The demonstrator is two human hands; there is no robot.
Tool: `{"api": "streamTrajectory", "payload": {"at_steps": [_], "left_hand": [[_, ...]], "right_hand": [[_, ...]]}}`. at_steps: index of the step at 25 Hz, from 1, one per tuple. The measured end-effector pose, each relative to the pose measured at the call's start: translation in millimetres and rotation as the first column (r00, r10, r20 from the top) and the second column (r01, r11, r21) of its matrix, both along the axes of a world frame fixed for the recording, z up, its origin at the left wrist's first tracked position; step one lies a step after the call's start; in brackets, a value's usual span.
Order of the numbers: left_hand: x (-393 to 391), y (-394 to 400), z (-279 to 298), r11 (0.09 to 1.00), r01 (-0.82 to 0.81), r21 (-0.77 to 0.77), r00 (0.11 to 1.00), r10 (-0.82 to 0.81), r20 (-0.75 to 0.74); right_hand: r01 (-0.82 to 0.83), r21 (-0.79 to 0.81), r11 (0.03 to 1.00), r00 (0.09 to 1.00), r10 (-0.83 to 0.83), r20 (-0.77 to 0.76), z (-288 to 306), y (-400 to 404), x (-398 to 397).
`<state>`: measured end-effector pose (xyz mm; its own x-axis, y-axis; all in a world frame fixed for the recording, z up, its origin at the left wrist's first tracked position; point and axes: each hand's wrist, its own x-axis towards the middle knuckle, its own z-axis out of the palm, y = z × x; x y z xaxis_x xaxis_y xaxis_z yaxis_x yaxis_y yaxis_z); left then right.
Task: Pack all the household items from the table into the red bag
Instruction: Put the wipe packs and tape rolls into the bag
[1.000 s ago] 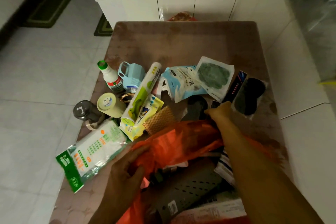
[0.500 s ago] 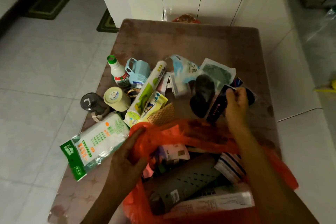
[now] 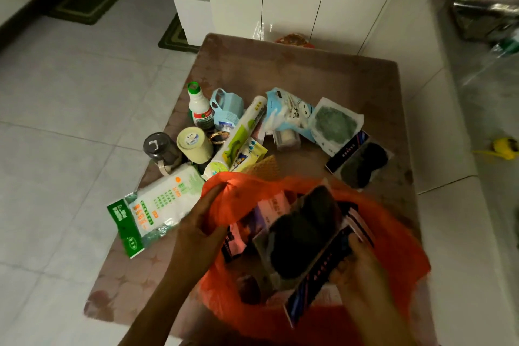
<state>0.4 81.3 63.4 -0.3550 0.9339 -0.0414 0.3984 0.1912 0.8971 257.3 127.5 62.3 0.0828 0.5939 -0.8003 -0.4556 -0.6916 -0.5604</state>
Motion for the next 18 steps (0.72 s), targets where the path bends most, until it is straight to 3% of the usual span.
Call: {"api": "streamTrajectory", "payload": {"at_steps": [2,3,4,5,6,7,8,9,10,12,14,16,18], "left_hand": [[4.3,-6.7,-2.2,1.000,0.025,0.011,1.000,-0.025,-0.008],[5.3,-10.1,-3.4,1.000,0.026,0.005,1.000,-0.026,-0.003],[5.8,-13.0,-4.8,1.000,0.021,0.004,1.000,-0.021,0.004],[5.6,-15.6,-6.6,1.000,0.010,0.008,1.000,-0.010,0.016],[3.7,-17.7,-8.8,1.000,-0.005,0.016,0.999,0.004,0.033],[2.6,-18.7,-10.0,0.999,-0.014,0.032,0.998,0.012,0.059],[2.1,-18.7,-10.1,0.999,-0.016,0.048,0.996,0.012,0.086],[1.3,-19.2,-9.4,0.998,-0.011,0.058,0.994,0.005,0.105],[-0.4,-20.5,-9.4,0.998,0.000,0.068,0.994,-0.007,0.110],[-8.6,-25.6,-14.6,0.995,-0.007,0.102,0.990,-0.008,0.141],[-26.7,-28.7,-28.2,0.988,-0.121,0.100,0.947,0.084,0.310],[-57.4,-26.3,-49.3,0.929,-0.364,-0.061,0.827,0.352,0.438],[-95.9,-24.2,-79.8,0.771,-0.571,-0.283,0.700,0.637,0.322]], "right_hand": [[0.120,-0.097,0.988,0.992,-0.114,0.062,-19.3,-16.0,-8.3],[0.138,-0.058,0.989,0.982,-0.129,0.137,-22.5,-20.1,-11.0],[0.083,0.037,0.996,0.939,-0.091,0.330,-26.5,-24.7,-11.2],[-0.090,0.162,0.983,0.795,-0.027,0.606,-33.2,-31.0,-11.3],[-0.378,0.259,0.889,0.539,-0.016,0.842,-40.2,-39.6,-10.6],[-0.680,0.249,0.690,0.312,-0.036,0.950,-45.5,-48.1,-12.4],[-0.898,0.135,0.419,0.132,-0.037,0.991,-54.0,-54.4,-17.0],[-0.985,-0.013,0.172,-0.009,0.023,1.000,-63.6,-55.9,-24.4],[-0.985,-0.167,0.035,-0.163,0.098,0.982,-71.8,-53.0,-33.6],[-0.932,-0.363,0.010,-0.353,0.211,0.912,-86.5,-38.8,-51.7],[-0.905,-0.421,0.053,-0.393,0.268,0.879,-95.4,-22.4,-58.4],[-0.914,-0.398,0.077,-0.360,0.297,0.885,-95.0,-17.9,-58.6],[-0.937,-0.321,0.134,-0.265,0.323,0.908,-84.7,-22.5,-55.8]]}}
